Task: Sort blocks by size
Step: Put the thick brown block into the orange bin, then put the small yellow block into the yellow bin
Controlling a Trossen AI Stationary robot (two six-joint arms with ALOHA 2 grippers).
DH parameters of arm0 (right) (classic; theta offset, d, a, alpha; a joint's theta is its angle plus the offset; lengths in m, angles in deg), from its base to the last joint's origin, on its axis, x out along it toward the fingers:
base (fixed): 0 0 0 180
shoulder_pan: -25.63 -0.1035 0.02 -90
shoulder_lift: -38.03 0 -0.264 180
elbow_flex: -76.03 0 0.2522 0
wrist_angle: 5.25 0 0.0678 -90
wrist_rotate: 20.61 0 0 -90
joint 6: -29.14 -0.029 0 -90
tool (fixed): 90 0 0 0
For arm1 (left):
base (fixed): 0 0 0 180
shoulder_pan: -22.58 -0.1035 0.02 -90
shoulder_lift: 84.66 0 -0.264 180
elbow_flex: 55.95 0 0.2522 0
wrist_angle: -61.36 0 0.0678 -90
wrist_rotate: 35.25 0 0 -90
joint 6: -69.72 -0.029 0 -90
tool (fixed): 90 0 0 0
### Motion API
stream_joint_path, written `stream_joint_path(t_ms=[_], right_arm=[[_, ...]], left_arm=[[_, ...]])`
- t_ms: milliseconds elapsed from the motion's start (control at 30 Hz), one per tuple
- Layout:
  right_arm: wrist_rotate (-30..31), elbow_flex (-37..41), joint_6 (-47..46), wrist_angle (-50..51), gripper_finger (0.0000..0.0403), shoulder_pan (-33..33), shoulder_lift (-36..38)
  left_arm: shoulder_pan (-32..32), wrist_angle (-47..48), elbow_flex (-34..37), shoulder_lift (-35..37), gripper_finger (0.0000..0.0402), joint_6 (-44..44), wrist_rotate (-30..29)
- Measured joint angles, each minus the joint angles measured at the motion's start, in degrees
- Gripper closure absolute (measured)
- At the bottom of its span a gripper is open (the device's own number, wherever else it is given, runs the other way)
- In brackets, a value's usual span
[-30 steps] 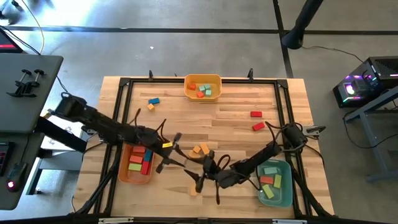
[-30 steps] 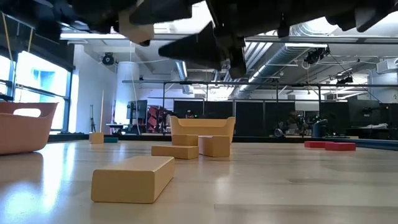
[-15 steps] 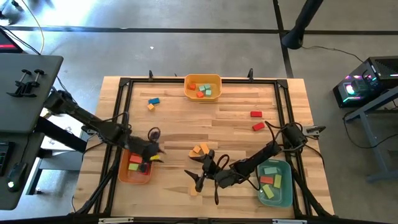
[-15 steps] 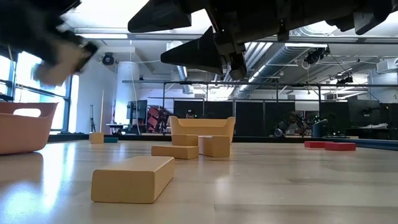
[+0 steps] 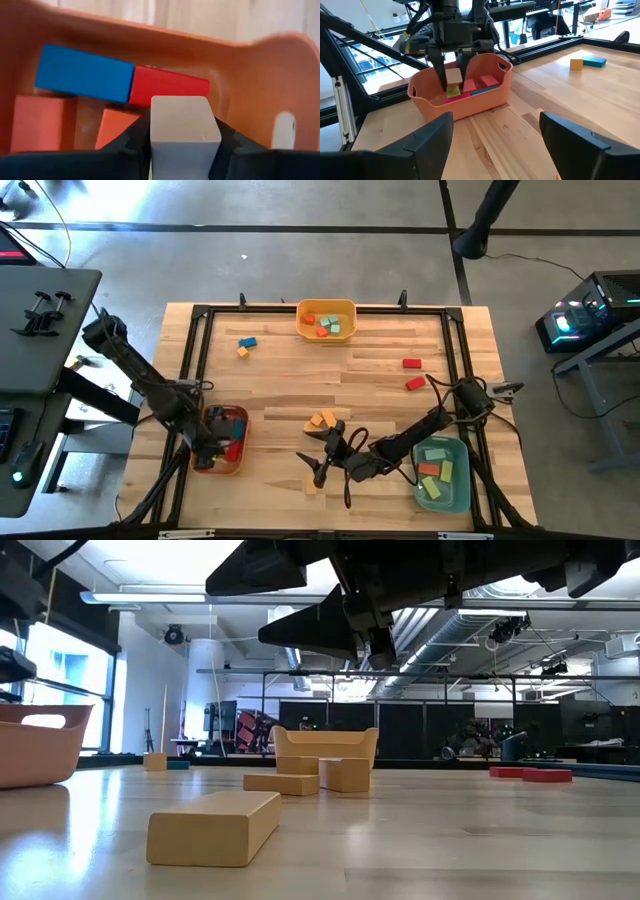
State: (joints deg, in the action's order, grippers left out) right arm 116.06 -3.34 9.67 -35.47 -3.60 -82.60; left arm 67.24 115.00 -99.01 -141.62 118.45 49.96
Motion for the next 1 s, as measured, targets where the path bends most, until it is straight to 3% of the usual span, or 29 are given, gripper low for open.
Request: stream_joint_path(t_ms=[333, 533, 633, 833, 1000], right_arm=[[-0.3, 0.0, 0.0, -0.5, 0.0110, 0.0, 0.0], [-0.3, 0.0, 0.1, -1.4, 0.0110, 0.0, 0.0], [-0.2, 0.0, 1.7, -1.0, 0.0110, -0.1, 1.1], [2.7, 0.0, 6.0, 2.7, 0.0110, -1.8, 6.3], [12.3, 0.0, 4.1, 12.4, 0.0110, -5.8, 11.3]], left_arm=[[-1.4, 3.7, 0.0, -1.3, 0.0179, 0.1, -0.9], [-4.3, 9.0, -3.1, 0.5, 0.0163, -0.3, -6.2], [-4.4, 8.5, -7.1, 1.9, 0.0162, -5.2, -9.4], [-5.0, -2.9, -11.3, 3.1, 0.0161, -24.1, -18.1], [-8.8, -23.0, -7.3, 1.7, 0.0161, -35.8, -22.1]])
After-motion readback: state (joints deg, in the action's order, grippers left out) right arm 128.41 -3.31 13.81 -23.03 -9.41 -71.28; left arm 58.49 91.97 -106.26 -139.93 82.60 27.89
